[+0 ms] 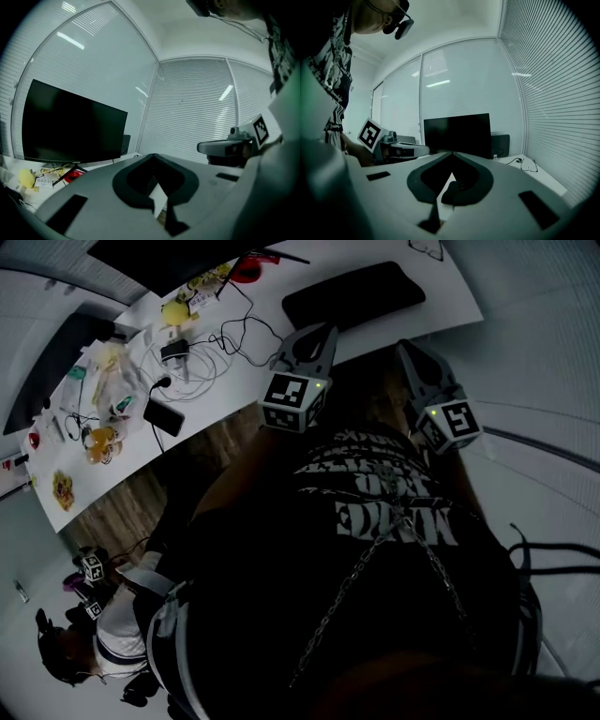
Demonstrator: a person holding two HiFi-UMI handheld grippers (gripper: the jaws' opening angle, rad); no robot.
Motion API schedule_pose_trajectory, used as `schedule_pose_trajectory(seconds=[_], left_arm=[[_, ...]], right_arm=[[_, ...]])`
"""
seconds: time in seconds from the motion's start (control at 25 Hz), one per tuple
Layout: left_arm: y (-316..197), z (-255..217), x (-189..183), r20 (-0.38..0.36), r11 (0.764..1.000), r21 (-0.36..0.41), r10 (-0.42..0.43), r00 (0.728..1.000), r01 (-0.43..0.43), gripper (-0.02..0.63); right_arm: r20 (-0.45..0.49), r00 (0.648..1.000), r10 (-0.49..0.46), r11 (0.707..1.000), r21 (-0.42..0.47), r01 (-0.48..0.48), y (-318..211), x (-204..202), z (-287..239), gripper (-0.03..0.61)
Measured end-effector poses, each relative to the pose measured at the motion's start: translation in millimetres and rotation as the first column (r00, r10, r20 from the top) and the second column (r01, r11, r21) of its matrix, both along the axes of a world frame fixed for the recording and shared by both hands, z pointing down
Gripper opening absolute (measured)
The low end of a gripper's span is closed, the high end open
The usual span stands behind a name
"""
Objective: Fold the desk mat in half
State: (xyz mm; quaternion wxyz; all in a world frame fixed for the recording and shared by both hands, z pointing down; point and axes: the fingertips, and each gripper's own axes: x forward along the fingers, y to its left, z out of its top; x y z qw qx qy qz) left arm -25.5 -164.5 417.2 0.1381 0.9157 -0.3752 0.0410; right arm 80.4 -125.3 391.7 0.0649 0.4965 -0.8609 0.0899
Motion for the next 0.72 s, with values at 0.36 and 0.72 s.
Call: schedule_pose_trajectory(seconds=[0.36, 0.72], left_arm=[[-22.4, 15.7, -25.1, -0.004, 0.999, -0.006, -0.048, 0.999, 0.048, 0.006], [-54.8, 23.5, -6.4, 0.035, 0.993, -0.037, -0.107, 0.994, 0.108, 0.006]], right_arm=[[0.001, 0.999, -0.038, 0.999, -0.009, 0.038, -13.0, -20.9, 15.2, -0.002], [0.032, 0.995, -0.097, 0.995, -0.029, 0.098, -51.4, 3.5, 22.7, -0.002]])
